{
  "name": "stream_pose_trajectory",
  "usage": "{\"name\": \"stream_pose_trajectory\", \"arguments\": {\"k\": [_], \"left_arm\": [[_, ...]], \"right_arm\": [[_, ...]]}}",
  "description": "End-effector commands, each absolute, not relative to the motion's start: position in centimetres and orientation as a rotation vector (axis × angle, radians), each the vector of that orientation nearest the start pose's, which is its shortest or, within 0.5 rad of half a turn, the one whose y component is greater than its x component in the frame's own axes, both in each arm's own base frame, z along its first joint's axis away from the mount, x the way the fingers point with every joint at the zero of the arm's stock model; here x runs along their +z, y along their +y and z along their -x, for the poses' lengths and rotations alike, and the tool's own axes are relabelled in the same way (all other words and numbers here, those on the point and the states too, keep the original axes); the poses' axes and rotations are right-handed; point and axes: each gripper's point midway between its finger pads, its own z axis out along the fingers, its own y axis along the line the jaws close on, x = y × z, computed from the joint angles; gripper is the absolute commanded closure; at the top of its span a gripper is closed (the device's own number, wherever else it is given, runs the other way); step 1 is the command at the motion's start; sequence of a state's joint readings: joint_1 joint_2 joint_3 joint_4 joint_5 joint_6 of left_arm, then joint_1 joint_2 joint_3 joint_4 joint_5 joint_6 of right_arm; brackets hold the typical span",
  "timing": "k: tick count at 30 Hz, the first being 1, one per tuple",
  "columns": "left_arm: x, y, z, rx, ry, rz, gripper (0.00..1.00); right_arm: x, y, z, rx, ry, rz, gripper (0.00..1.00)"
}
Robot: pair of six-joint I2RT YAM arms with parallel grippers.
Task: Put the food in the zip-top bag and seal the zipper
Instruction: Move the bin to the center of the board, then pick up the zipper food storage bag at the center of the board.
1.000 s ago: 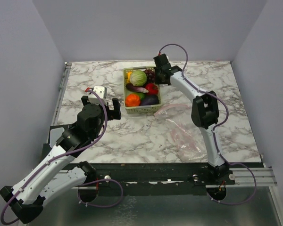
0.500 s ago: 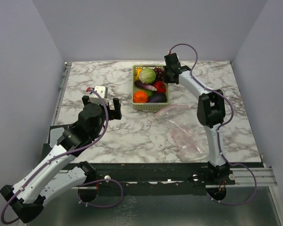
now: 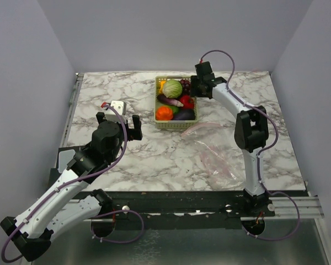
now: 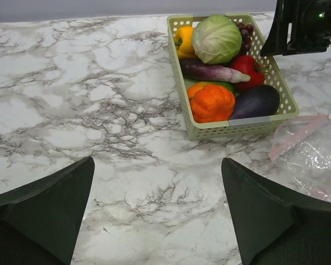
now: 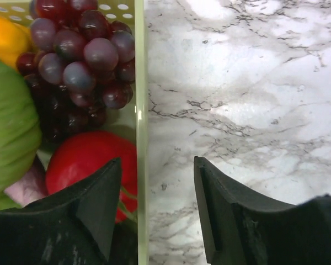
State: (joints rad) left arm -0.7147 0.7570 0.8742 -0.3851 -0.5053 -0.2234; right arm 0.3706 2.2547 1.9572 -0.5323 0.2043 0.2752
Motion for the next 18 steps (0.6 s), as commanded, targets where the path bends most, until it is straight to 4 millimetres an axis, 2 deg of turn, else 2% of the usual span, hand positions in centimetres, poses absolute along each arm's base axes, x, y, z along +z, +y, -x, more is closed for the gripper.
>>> {"name": "stream_pose_trajectory", "arguments": {"k": [1,5,11,14,18], "left_arm": [[27.7,-12.3,-26.0,-0.197,1.819,-0.099,0.01],[27.6,-12.5,-25.9,-0.203,1.82,-0.105,0.01],[27.4,-12.8,-25.9,-0.216,1.829,-0.117,0.01],[27.5,-12.9,-25.9,-0.221,1.827,-0.119,0.01],[27.6,-12.9,-25.9,-0.224,1.825,-0.119,0.01]], "right_arm": [[15.5,17.8,-54.0,0.092,2.278,-0.005,0.37],[17.1,17.6,-52.2,0.131,2.269,-0.017,0.31],[18.6,17.4,-48.3,0.216,2.27,0.001,0.23],[18.9,17.1,-46.1,0.238,2.288,0.023,0.21],[18.4,16.6,-42.5,0.271,2.334,0.067,0.16]]}}
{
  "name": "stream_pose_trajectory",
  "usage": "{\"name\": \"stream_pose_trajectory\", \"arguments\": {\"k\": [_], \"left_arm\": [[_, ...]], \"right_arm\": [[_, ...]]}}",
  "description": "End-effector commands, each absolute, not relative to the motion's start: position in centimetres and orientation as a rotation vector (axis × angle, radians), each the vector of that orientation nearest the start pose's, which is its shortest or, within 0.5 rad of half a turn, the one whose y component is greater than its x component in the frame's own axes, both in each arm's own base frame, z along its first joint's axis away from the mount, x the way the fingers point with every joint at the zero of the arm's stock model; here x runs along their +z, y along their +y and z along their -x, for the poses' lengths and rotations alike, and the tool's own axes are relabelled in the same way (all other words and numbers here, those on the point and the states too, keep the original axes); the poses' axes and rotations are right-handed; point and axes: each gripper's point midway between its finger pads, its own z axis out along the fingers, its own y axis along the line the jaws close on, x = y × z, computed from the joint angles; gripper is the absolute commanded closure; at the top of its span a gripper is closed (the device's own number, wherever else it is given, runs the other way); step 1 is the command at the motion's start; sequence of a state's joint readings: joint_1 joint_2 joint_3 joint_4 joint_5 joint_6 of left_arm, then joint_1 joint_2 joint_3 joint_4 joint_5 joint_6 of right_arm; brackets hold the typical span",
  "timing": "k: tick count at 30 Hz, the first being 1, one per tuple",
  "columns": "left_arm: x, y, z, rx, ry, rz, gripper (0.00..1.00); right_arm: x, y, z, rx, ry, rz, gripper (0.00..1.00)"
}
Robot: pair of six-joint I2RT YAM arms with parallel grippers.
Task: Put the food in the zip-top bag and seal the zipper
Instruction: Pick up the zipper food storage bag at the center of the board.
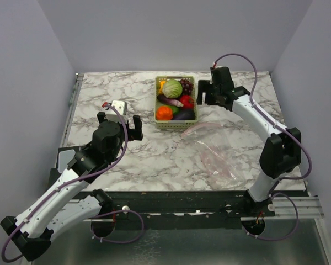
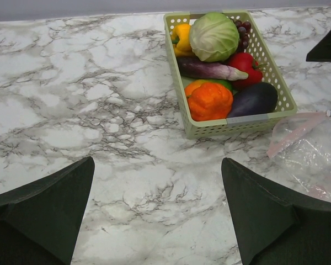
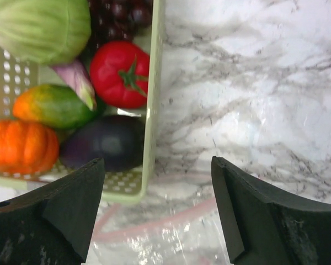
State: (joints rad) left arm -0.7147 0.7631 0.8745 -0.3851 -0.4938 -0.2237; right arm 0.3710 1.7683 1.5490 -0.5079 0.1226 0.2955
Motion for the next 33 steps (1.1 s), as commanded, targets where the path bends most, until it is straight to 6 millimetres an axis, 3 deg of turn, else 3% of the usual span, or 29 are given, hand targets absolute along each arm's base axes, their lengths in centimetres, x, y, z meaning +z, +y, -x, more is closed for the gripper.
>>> {"name": "stream_pose_trajectory", "arguments": {"k": [1,9,14,20,33], "left_arm": [[27.5,-12.9,-25.9,-0.223,1.827,-0.12,0.01],[27.5,-13.2,-25.8,-0.243,1.828,-0.132,0.01],[27.7,-13.3,-25.7,-0.249,1.825,-0.133,0.01],[27.7,-13.3,-25.7,-0.251,1.824,-0.135,0.01],[27.7,-13.3,-25.7,-0.252,1.824,-0.135,0.01]], "right_arm": [[18.2,16.4,-41.5,0.279,2.35,0.077,0.14],[17.0,15.1,-34.4,0.351,2.397,0.122,0.05],[15.4,14.8,-31.2,0.344,2.457,0.144,0.03],[14.1,15.8,-28.8,0.353,2.504,0.192,0.0],[11.4,16.4,-27.1,0.116,2.56,0.275,0.0]]}}
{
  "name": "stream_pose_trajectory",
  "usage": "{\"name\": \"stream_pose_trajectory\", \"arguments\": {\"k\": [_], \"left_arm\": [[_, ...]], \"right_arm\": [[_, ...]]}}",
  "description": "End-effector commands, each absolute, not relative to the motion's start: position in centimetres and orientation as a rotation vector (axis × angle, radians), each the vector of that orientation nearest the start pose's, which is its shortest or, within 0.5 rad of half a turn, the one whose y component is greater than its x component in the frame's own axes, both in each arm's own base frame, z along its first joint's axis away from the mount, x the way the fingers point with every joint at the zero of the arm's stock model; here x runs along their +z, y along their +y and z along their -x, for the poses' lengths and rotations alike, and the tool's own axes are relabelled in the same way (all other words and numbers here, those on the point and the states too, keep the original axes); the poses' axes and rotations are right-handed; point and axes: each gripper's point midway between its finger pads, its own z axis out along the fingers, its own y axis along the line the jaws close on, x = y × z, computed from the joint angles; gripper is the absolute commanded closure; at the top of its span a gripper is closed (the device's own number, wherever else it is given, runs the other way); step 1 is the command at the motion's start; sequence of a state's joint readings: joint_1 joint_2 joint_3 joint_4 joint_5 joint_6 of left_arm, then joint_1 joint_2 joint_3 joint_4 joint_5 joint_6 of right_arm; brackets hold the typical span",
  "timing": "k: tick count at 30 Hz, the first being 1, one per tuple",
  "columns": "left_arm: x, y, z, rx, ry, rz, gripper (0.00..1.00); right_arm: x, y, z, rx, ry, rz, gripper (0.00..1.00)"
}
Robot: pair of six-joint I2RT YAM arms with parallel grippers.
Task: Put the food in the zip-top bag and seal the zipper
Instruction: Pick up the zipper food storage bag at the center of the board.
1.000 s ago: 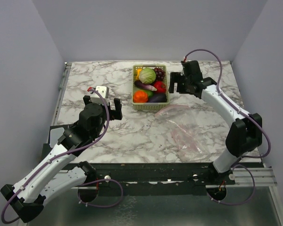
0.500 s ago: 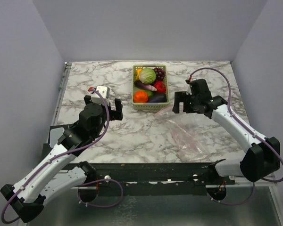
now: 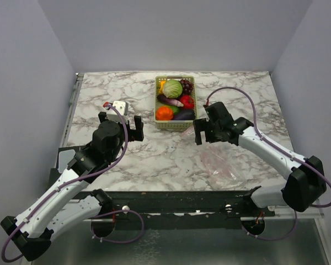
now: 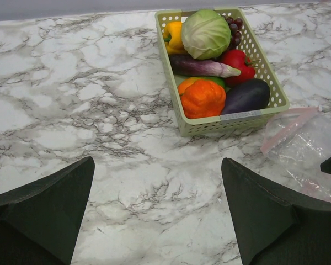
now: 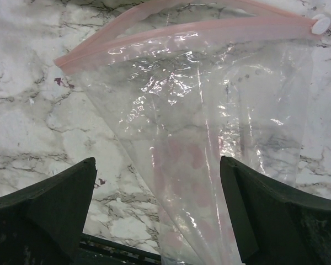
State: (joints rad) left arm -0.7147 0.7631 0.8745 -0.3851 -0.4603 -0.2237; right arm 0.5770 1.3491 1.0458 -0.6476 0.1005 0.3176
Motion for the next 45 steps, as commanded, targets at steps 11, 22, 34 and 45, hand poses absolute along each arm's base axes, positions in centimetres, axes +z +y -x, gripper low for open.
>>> {"name": "stream_pose_trajectory", "arguments": {"k": [11,22,34,45], "left_arm": [[27.6,-13.4,-25.7,-0.252,1.827,-0.138,0.01],[27.3,-13.5,-25.8,-0.247,1.837,-0.143,0.01],[26.9,-13.6,-26.0,-0.241,1.848,-0.149,0.01],[26.8,-13.7,-26.1,-0.242,1.854,-0.146,0.01]], "right_arm": [[9.4,16.4,-26.2,-0.034,2.597,0.305,0.03],[8.0,15.3,-26.4,-0.195,2.594,0.293,0.19],[8.9,15.4,-26.6,-0.225,2.555,0.312,0.92],[13.0,16.7,-25.6,-0.091,2.452,0.387,0.99]]}}
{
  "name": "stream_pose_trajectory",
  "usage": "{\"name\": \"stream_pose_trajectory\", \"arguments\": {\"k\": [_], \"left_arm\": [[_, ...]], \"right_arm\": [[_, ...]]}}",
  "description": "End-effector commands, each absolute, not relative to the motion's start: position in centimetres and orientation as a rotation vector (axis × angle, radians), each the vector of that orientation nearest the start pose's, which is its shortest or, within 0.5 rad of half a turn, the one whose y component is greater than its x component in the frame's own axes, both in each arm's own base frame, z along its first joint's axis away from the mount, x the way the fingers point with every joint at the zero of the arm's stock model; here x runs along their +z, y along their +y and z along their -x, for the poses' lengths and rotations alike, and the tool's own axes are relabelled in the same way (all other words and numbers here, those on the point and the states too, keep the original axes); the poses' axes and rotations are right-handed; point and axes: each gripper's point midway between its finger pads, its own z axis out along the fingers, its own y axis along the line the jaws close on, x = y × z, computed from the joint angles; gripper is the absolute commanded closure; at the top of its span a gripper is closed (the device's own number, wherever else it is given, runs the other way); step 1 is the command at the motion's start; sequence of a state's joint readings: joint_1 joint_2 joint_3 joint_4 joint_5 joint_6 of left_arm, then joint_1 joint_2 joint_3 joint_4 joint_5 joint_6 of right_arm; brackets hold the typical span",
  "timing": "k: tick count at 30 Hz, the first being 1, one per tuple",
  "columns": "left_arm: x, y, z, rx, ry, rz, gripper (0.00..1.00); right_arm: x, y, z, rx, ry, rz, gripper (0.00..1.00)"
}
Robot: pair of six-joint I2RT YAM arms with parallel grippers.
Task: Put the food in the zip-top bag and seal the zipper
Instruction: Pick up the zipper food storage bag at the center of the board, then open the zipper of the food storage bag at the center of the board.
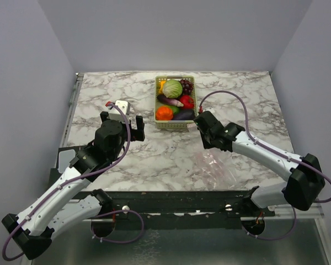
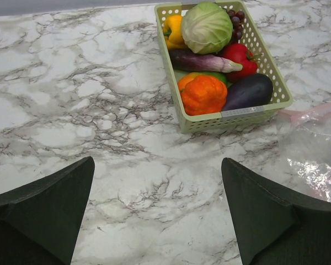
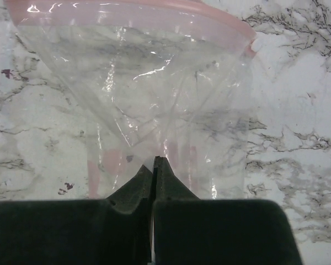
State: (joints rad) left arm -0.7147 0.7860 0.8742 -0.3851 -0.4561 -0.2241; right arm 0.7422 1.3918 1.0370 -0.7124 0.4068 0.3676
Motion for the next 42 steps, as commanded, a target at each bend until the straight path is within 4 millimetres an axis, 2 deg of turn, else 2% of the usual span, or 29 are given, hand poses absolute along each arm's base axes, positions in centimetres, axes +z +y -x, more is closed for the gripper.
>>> {"name": "stream_pose_trajectory", "arguments": {"k": [1,9,14,19,23,27,36,42], "left_arm": [[26.8,-13.7,-26.1,-0.243,1.853,-0.142,0.01],[26.6,-14.0,-26.0,-0.255,1.86,-0.15,0.01],[26.6,-14.2,-26.0,-0.272,1.864,-0.138,0.01],[26.9,-15.3,-26.0,-0.332,1.875,-0.137,0.01],[27.8,-16.0,-25.8,-0.389,1.865,-0.139,0.01],[28.4,-17.0,-25.4,-0.455,1.873,-0.162,0.01],[27.9,-19.1,-24.2,-0.562,2.0,-0.189,0.01],[26.1,-19.9,-22.6,-0.627,2.114,-0.213,0.01]], "right_arm": [[13.3,16.8,-25.4,-0.085,2.446,0.398,0.99],[15.4,17.5,-23.7,-0.037,2.398,0.471,0.99],[17.2,19.1,-21.9,0.095,2.343,0.59,0.99],[19.2,20.3,-20.2,0.229,2.258,0.682,0.99],[20.3,20.9,-19.3,0.278,2.195,0.741,0.99],[21.2,22.5,-18.2,0.327,2.097,0.84,0.99],[21.8,25.2,-17.0,0.336,1.878,1.073,0.99],[22.0,26.2,-16.6,0.363,1.733,1.183,0.99]]}}
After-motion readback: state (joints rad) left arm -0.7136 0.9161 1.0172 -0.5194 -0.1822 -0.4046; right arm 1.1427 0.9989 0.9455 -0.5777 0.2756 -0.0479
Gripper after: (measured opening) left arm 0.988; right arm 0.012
